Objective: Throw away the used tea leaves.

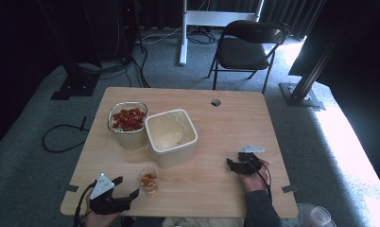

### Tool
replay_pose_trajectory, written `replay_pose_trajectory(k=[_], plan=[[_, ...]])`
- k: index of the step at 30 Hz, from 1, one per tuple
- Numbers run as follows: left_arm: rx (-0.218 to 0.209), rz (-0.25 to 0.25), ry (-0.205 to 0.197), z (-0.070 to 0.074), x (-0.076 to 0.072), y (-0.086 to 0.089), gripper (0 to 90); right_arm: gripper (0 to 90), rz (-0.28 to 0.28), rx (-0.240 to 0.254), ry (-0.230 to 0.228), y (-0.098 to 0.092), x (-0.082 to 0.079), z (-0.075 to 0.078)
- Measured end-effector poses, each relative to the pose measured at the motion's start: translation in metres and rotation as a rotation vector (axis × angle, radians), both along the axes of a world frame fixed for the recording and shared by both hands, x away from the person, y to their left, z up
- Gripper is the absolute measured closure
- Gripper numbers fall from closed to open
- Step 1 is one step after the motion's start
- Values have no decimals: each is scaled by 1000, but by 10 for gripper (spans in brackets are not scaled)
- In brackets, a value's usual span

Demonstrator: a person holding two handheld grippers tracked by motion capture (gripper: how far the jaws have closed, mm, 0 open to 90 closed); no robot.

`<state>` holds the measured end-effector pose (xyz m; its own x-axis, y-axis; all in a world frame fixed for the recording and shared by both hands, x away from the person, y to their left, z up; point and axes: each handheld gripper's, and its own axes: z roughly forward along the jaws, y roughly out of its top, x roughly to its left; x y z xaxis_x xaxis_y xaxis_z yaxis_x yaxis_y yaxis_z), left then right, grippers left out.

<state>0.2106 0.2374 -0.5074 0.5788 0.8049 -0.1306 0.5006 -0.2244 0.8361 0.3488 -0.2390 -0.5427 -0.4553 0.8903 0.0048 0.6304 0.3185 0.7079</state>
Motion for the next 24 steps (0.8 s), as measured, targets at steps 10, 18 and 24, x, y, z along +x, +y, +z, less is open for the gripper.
replay_pose_trajectory(k=[10,18,24], plan=[[8,-96,-12,-2,17,-27,172,376,0,0,-2,0,0,0],[66,-124,-64,-5,30,-45,266,376,3,0,-2,0,0,0],[84,-116,-82,-4,33,-49,304,376,3,0,-2,0,0,0]])
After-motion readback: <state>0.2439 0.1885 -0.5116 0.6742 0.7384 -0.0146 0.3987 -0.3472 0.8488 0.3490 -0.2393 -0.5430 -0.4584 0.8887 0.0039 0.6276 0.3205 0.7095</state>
